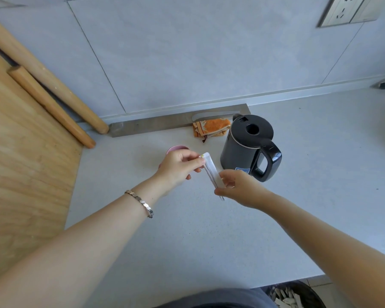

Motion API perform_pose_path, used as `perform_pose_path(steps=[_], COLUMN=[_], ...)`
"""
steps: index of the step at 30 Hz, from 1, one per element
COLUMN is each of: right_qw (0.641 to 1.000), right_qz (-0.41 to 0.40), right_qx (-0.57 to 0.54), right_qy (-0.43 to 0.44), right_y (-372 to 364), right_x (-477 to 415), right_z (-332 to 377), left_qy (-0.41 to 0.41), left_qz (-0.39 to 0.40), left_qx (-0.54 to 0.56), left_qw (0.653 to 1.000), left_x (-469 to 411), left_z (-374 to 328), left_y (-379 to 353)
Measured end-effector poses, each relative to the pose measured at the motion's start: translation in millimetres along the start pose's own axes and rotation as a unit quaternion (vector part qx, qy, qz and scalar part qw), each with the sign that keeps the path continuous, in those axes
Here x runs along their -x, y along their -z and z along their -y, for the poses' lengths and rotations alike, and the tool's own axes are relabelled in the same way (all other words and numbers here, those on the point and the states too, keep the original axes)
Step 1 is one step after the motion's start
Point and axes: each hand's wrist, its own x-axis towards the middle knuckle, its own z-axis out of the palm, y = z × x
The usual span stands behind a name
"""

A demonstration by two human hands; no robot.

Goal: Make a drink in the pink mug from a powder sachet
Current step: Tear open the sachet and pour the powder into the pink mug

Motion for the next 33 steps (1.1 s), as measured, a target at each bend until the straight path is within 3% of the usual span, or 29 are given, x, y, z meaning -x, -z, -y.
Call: perform_pose_path(steps=[4,7,10,13,17,20,23,26,29,33], right_qw=[0.996,0.995,0.984,0.959,0.974,0.967,0.988,0.976,0.947,0.973], right_qz=[-0.077,-0.079,-0.042,-0.015,0.008,0.049,0.023,-0.096,-0.127,-0.109], right_qx=[-0.042,-0.037,-0.167,-0.281,-0.221,-0.246,-0.151,-0.194,-0.291,-0.172], right_qy=[0.027,0.056,0.044,0.039,0.049,0.042,0.017,-0.004,0.051,0.107], right_y=[-7,-9,-10,-8,-10,-11,-5,8,26,38], right_x=[5,4,4,5,5,6,2,0,5,5], right_z=[8,10,14,21,22,22,15,15,31,51], left_qy=[-0.01,-0.009,-0.015,-0.025,-0.075,-0.092,-0.084,-0.058,-0.021,-0.003], left_qz=[-0.063,-0.052,-0.001,-0.004,-0.048,-0.109,-0.15,-0.07,0.02,0.066], left_qx=[0.018,0.033,0.031,0.011,-0.091,-0.115,-0.111,-0.074,-0.038,-0.016], left_qw=[0.998,0.998,0.999,1.0,0.992,0.983,0.979,0.993,0.999,0.998], left_x=[3,7,11,11,14,14,13,13,17,20], left_z=[-4,-12,-18,-20,-21,-20,-24,-25,-31,-40], left_y=[-6,-11,-14,-19,-27,-31,-30,-26,-24,-25])
